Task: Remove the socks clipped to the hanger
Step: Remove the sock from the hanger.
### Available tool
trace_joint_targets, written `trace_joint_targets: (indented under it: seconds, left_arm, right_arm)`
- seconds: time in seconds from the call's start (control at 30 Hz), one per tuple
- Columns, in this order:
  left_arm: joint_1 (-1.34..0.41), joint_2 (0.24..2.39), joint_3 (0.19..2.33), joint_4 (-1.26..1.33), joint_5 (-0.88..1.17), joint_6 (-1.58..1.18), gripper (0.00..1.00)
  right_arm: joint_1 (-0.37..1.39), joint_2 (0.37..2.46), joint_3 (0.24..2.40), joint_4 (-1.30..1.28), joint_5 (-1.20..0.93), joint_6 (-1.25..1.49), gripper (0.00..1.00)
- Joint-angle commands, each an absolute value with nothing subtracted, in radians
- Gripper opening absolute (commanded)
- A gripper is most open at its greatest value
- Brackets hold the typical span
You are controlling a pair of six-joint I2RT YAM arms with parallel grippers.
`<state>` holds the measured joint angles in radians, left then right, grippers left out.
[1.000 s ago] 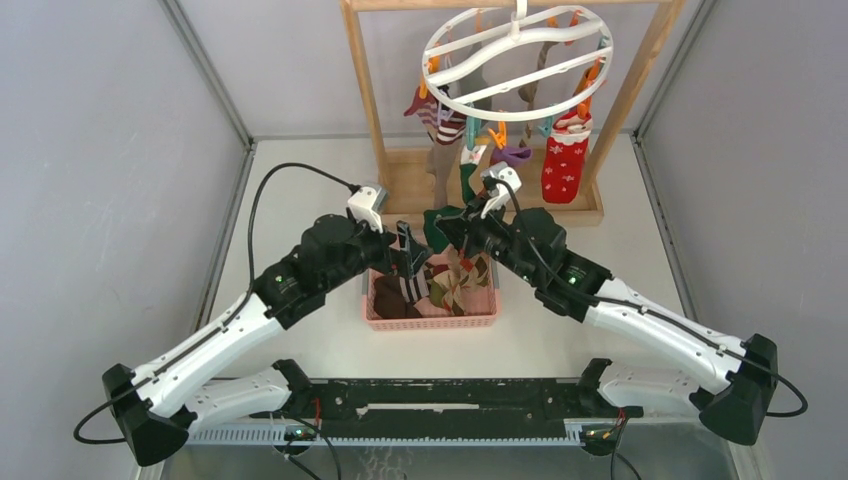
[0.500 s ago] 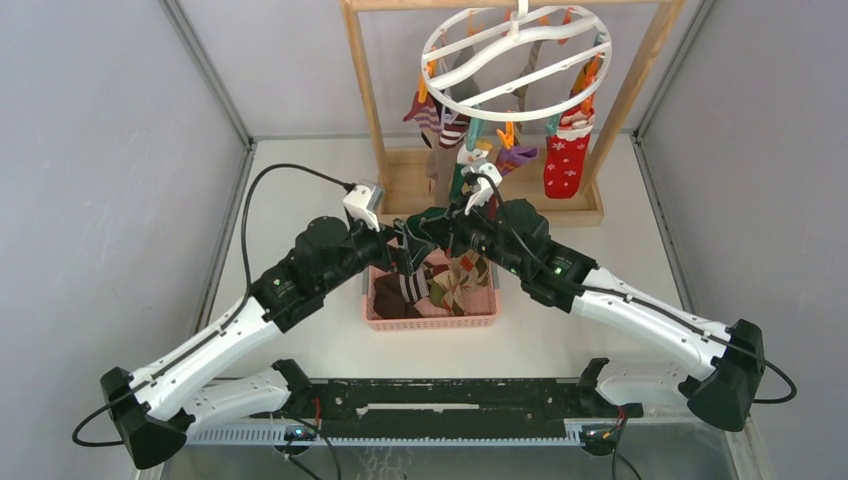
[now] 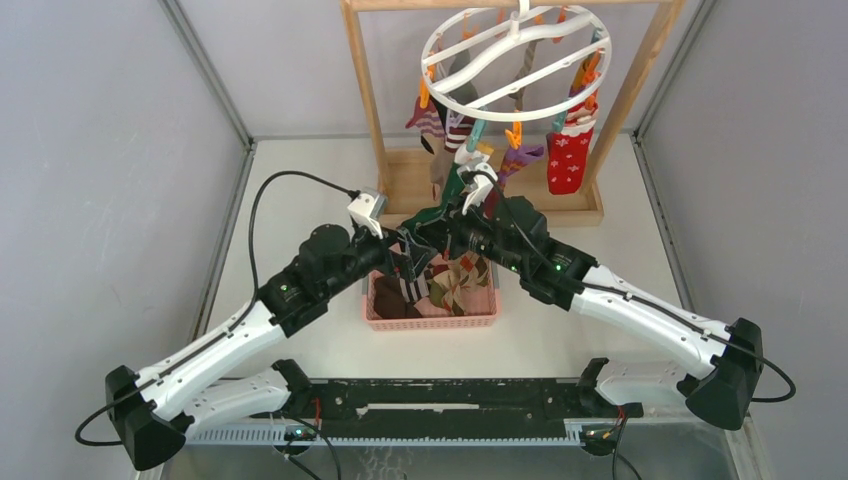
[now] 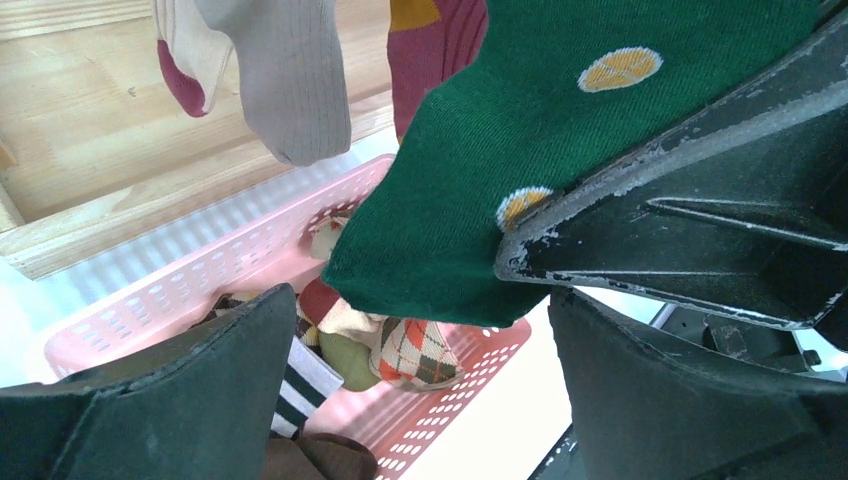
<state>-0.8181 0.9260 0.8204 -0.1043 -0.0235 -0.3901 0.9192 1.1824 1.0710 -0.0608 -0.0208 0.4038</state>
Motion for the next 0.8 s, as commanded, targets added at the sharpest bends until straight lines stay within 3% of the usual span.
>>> trace_joint_targets:
  seconds: [0.0, 0.37, 0.47, 0.57, 0.63, 0.73, 0.77]
  left_arm:
    - [-0.823, 0.913, 0.794, -0.009, -0.030, -0.360, 1.00]
    - [-0.824, 0.904, 0.764, 0.103, 0.021, -0.346, 0.96]
    - [-0.822, 0.905, 0.761, 0.110, 0.034, -0.335, 0.82]
    - [-0.823, 0.909, 0.765, 0.113, 0.051, -0.328, 0.57]
    - [-0.823, 0.912, 0.768, 0.112, 0.054, -0.325, 0.33]
    - [-0.824, 0.912, 0.768, 0.111, 0.043, -0.325, 0.19]
    - [-0.822, 0.911, 0.769, 0.110, 0.038, -0.326, 0.10]
  right_arm:
    - [0.929, 1.176, 1.115, -0.038, -0.054, 0.436, 0.00]
    - [0.932, 1.197, 1.115, -0.049, -0.067, 0.454, 0.00]
    - [0.931, 1.198, 1.114, -0.046, -0.073, 0.455, 0.00]
    - [0.931, 1.202, 1.115, -0.049, -0.081, 0.457, 0.00]
    - [0.932, 1.204, 1.115, -0.055, -0.081, 0.459, 0.00]
    - [0.933, 1.205, 1.115, -0.060, -0.083, 0.458, 0.00]
    - [0.933, 1.204, 1.114, -0.063, -0.083, 0.457, 0.00]
